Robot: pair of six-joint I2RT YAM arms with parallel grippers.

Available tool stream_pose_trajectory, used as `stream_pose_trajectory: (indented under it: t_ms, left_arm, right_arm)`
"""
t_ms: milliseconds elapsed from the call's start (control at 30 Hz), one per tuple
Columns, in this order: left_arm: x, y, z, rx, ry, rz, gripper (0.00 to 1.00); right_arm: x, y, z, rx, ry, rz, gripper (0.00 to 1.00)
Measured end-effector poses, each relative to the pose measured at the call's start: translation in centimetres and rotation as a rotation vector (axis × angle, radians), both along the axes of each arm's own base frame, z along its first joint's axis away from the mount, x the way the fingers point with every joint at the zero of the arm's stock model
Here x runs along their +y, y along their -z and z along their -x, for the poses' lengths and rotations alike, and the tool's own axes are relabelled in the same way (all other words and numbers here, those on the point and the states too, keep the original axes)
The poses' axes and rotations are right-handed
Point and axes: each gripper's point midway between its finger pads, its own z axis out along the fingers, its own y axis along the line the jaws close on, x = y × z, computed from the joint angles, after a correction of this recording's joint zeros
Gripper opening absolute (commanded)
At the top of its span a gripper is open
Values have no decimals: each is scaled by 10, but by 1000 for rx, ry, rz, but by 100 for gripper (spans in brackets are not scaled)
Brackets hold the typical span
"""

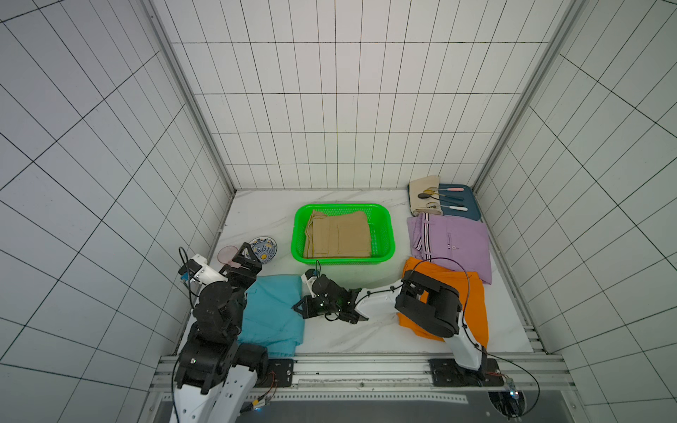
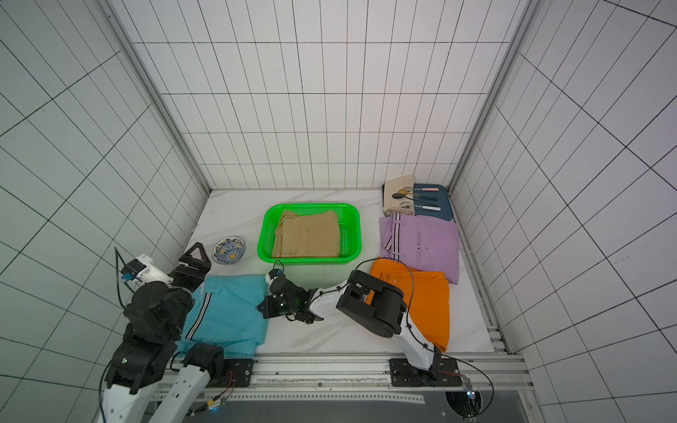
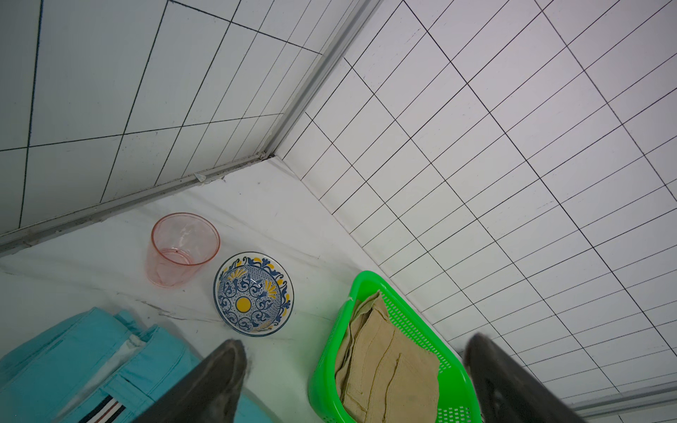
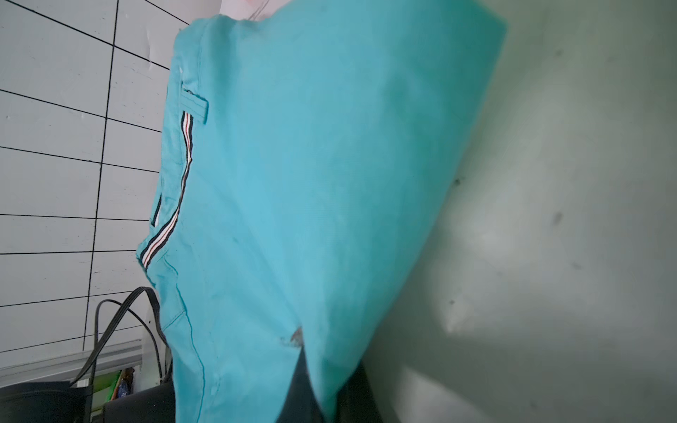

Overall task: Put the folded long pants in the basket
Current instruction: Move the long pant to the center of the board, then pick up the long pant at the center of the board.

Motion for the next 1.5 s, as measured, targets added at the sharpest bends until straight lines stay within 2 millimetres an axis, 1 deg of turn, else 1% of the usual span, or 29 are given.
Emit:
stream_pose_trajectory:
  t_ms: [67, 133, 200, 233, 267, 300, 367, 400, 433, 533, 567, 633, 733, 767, 833, 900, 933, 1000, 1033, 1067, 1200, 1267, 1333, 1400, 1467, 1500]
  left_arm:
    - [-1, 0, -1, 2, 5, 0, 98]
    - [-3, 1, -3, 12, 16, -1, 98]
    - [-7, 3, -7, 27, 38, -1, 98]
    - [-11, 5, -10, 39, 56, 1, 98]
    - [-14, 6, -12, 48, 74, 4, 98]
    - [-19, 8, -14, 62, 99, 11, 98]
    - [-31, 16, -19, 100, 156, 29, 98]
    - [-38, 22, -21, 127, 193, 43, 98]
    - [-45, 28, -21, 155, 229, 60, 98]
    - [-63, 54, -19, 249, 318, 112, 98]
    - [-67, 64, -18, 279, 337, 126, 98]
    - [-76, 93, -13, 356, 382, 159, 98]
    - [-89, 138, -3, 469, 440, 211, 98]
    - [-95, 150, -2, 490, 464, 231, 98]
    - [-108, 186, 4, 561, 519, 273, 98]
    - [-118, 223, 14, 665, 552, 291, 98]
    - [-121, 235, 19, 707, 563, 293, 98]
    - [-129, 252, 24, 764, 588, 292, 98]
    - [-133, 258, 24, 774, 603, 288, 98]
    - [-136, 262, 23, 777, 615, 287, 97]
    - [-160, 262, 4, 725, 700, 292, 95]
    - [-172, 263, -4, 713, 737, 289, 92]
    - [-183, 261, -9, 691, 775, 284, 87]
    - [-192, 263, -11, 693, 801, 277, 82]
    - [-200, 265, -13, 692, 820, 265, 76]
    - [-203, 265, -14, 690, 828, 261, 71]
  right_arm:
    - [-10, -1, -1, -15, 15, 24, 0]
    - [-35, -3, -1, -41, 35, 79, 0]
    - [-66, -9, 1, -65, 51, 129, 0]
    - [-78, -11, 1, -73, 58, 140, 0]
    - [-96, -12, 1, -79, 70, 167, 0]
    - [-113, -16, -1, -86, 86, 178, 0]
    - [-151, -18, -5, -95, 123, 216, 0]
    - [-167, -19, -5, -96, 135, 234, 0]
    - [-188, -20, -7, -102, 158, 256, 0]
    - [-231, -26, -11, -112, 213, 283, 0]
    - [-243, -28, -12, -113, 229, 285, 0]
    - [-264, -31, -14, -113, 263, 285, 0]
    - [-286, -33, -15, -111, 297, 287, 0]
    - [-292, -34, -16, -110, 307, 282, 1]
    - [-304, -39, -15, -112, 322, 274, 1]
    - [-308, -44, -16, -119, 330, 260, 1]
    - [-309, -45, -17, -121, 332, 259, 1]
    - [-311, -43, -17, -118, 328, 269, 0]
    - [-311, -40, -16, -112, 323, 279, 0]
    - [-312, -38, -16, -106, 319, 288, 0]
    - [-313, -23, -16, -79, 306, 337, 0]
    - [-314, -15, -15, -64, 298, 359, 0]
    - [-313, -11, -15, -56, 290, 368, 0]
    - [-312, -9, -16, -51, 288, 370, 0]
    - [-310, -7, -17, -47, 285, 370, 0]
    - [-309, -7, -17, -45, 285, 367, 0]
